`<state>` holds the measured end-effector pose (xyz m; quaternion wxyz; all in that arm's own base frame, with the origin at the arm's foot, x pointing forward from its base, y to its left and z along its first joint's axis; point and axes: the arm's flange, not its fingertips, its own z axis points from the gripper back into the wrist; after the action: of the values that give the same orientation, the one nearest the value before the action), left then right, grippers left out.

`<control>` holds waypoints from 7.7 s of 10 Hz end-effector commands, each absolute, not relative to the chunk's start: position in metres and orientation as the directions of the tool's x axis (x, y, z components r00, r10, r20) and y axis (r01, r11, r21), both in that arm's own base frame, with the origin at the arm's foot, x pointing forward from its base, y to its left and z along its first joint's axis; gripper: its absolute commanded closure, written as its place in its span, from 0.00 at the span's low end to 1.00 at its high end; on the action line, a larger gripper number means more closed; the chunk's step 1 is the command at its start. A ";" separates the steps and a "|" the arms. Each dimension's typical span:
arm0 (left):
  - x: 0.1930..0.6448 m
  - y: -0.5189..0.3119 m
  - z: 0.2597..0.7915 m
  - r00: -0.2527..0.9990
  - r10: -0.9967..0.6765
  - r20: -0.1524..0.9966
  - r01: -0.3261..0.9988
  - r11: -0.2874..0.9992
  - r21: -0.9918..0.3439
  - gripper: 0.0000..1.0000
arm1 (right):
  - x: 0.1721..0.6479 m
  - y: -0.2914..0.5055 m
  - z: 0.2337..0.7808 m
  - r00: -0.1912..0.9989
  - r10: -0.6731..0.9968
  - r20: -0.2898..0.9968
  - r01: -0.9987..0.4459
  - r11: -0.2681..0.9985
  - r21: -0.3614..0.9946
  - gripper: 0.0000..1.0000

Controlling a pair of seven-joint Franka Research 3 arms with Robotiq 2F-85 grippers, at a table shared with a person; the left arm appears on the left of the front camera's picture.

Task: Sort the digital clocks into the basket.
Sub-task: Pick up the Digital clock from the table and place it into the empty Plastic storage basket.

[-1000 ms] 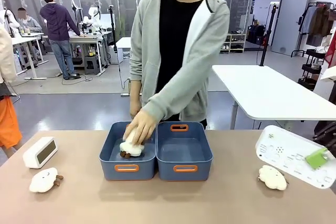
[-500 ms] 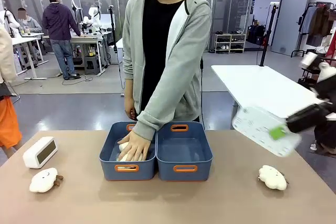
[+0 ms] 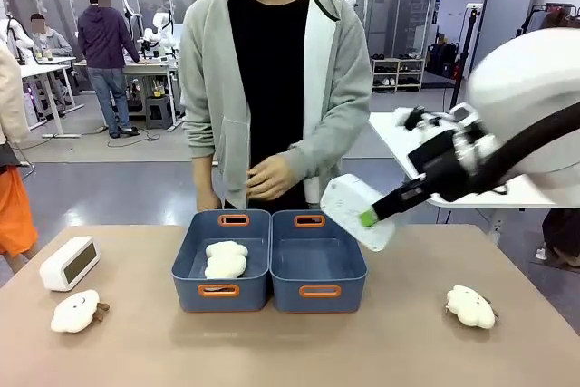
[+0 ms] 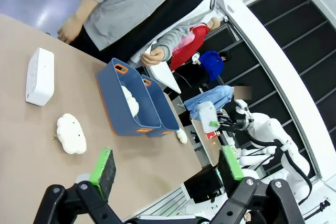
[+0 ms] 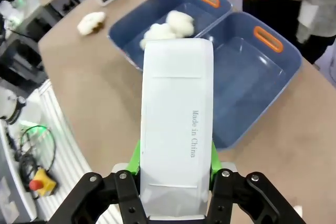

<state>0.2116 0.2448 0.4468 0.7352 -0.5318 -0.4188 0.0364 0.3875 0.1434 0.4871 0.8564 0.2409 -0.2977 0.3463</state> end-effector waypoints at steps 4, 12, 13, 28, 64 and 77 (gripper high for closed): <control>0.211 0.245 0.450 0.638 0.507 0.580 0.405 0.419 -0.812 0.00 | 0.462 0.199 0.407 0.587 0.471 0.659 -0.705 0.697 0.131 1.00; 0.211 0.245 0.450 0.638 0.507 0.580 0.405 0.419 -0.812 0.00 | 0.497 0.206 0.358 0.661 0.443 0.606 -0.626 0.771 0.119 0.33; 0.211 0.245 0.450 0.638 0.507 0.580 0.405 0.419 -0.812 0.00 | 0.498 0.203 0.359 0.659 0.445 0.606 -0.627 0.770 0.117 0.19; 0.211 0.245 0.450 0.638 0.507 0.580 0.405 0.419 -0.812 0.00 | 0.494 0.203 0.366 0.651 0.457 0.606 -0.639 0.761 0.113 0.00; 0.284 0.181 0.527 0.918 0.033 0.396 0.082 0.960 -0.269 0.00 | 0.307 -0.243 0.403 0.857 -0.479 0.191 -0.166 0.094 0.982 0.00; 0.393 0.112 0.516 0.924 -0.168 0.343 0.177 0.984 0.005 0.00 | 0.307 -0.243 0.403 0.857 -0.479 0.191 -0.166 0.094 0.982 0.00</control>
<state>0.3592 0.1144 0.5196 0.9778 -0.0434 -0.1806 -0.0972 0.3102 -0.2435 0.4006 0.6959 0.6644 -0.2460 -0.1172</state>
